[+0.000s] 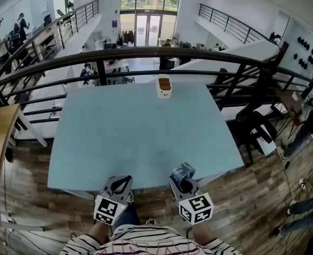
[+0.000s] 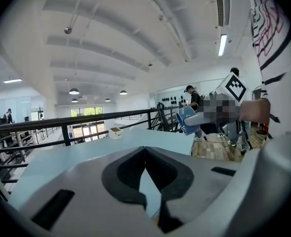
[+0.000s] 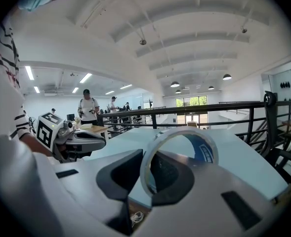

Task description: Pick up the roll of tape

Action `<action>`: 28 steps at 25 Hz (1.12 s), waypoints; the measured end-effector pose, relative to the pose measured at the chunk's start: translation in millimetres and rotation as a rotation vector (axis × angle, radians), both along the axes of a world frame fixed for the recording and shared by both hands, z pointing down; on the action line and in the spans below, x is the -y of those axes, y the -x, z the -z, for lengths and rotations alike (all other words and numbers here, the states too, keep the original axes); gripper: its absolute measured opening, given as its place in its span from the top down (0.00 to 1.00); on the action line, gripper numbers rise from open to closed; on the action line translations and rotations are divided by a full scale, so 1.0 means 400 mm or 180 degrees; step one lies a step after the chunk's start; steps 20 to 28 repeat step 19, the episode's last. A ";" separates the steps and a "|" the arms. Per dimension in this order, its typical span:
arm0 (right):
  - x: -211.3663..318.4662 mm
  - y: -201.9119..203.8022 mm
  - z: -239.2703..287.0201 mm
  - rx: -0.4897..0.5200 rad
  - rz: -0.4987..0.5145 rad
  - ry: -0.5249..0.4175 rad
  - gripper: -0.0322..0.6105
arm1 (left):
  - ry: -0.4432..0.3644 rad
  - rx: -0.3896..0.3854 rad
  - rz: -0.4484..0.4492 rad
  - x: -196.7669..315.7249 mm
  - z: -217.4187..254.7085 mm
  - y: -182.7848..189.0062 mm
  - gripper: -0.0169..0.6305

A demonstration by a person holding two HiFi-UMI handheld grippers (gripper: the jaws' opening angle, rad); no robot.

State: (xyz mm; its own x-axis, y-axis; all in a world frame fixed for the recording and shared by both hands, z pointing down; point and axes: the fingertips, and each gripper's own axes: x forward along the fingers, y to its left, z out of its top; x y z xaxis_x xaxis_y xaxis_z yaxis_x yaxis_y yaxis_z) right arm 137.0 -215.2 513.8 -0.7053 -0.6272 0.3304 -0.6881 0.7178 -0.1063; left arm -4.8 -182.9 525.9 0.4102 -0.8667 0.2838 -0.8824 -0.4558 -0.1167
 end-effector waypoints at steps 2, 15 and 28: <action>0.002 -0.003 0.000 -0.0008 -0.0005 -0.0005 0.85 | -0.0001 -0.0007 0.0004 0.001 0.000 -0.001 0.93; 0.008 -0.006 -0.003 -0.0056 -0.0004 -0.0019 0.85 | -0.0004 0.0000 -0.0035 0.009 0.001 -0.008 0.93; 0.017 0.002 0.005 -0.0066 -0.0011 -0.0027 0.85 | 0.0000 0.0000 -0.0055 0.018 0.008 -0.002 0.93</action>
